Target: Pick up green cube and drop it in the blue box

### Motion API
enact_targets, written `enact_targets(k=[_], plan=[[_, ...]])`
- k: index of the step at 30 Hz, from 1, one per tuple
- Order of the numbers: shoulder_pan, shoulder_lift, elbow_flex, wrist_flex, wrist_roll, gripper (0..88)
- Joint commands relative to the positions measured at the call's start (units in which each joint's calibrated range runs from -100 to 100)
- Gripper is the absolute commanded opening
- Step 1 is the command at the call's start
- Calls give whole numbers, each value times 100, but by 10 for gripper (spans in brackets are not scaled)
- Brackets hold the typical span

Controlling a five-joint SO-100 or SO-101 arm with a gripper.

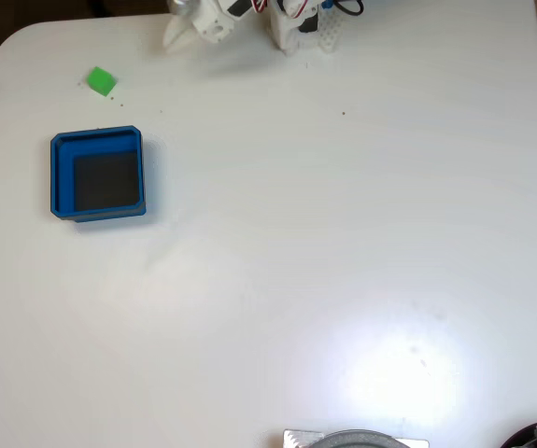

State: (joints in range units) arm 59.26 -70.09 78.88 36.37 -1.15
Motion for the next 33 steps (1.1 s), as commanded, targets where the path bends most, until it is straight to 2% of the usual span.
enact_targets(k=[1, 33], plan=[[13, 621, -985, -143, -15, 23], [13, 4501, -4854, -143, -15, 23]])
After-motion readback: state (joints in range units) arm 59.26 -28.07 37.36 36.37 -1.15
